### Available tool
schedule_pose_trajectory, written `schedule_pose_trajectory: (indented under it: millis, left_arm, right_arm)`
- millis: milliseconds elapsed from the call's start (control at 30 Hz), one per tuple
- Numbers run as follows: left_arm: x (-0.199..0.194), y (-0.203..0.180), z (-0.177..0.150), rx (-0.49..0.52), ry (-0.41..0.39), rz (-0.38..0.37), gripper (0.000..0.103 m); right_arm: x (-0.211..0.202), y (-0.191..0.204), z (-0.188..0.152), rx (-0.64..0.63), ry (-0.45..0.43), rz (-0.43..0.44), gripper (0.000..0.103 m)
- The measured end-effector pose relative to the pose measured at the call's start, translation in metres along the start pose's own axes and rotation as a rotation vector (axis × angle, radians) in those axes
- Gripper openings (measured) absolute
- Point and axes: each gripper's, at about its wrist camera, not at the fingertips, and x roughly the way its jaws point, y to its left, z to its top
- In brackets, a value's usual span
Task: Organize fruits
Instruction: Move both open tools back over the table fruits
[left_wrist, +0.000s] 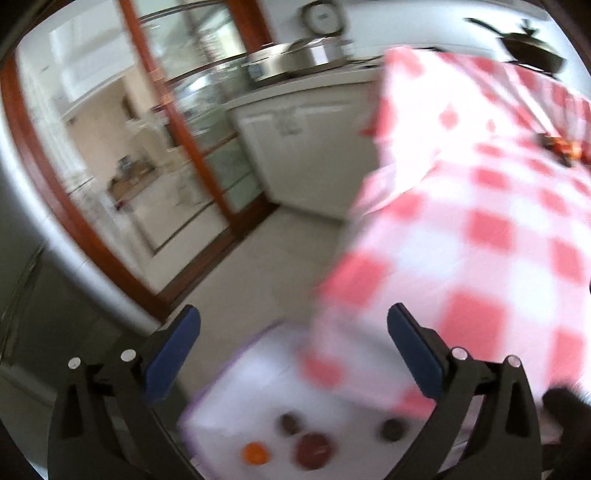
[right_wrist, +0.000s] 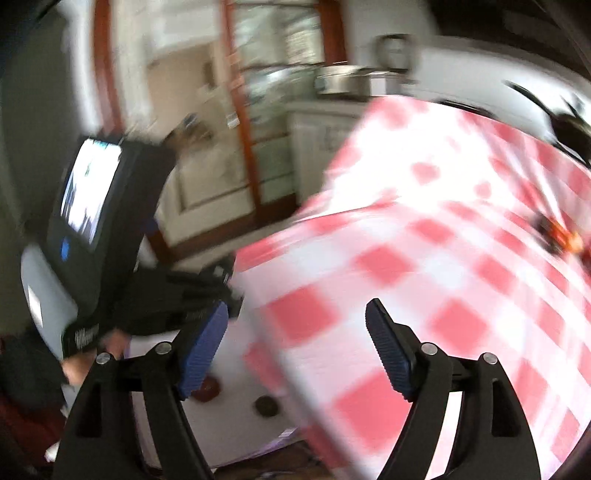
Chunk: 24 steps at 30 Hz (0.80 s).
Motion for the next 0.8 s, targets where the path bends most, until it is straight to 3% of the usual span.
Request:
schedule_pose_trajectory:
  millis: [167, 333, 600, 700, 800]
  left_arm:
    - [0.009, -0.106, 0.04, 0.104, 0.0, -0.227, 0.102]
    - [0.023, -0.212, 0.076, 0.166, 0.01, -0.411, 0.101]
    - [0.049, -0.326, 0.119, 0.142, 0.046, -0.575, 0.101]
    - [0.049, -0.343, 0.136, 0.092, 0.018, -0.614, 0.101]
    - [0.058, -0.362, 0.147, 0.051, 0.044, -0.656, 0.101]
  right_arm:
    - [-0.026, -0.12, 0.004, 0.262, -0.036, -0.179, 0.077]
    - [-0.045, -0.232, -0.016, 0.48, -0.017, -0.333, 0.077]
    - [-0.06, -0.354, -0.05, 0.631, 0.022, -0.574, 0.077]
    - [-0.058, -0.404, -0.051, 0.679, 0.03, -0.657, 0.077]
    - [-0.052, -0.454, -0.046, 0.69, 0.067, -0.748, 0.077]
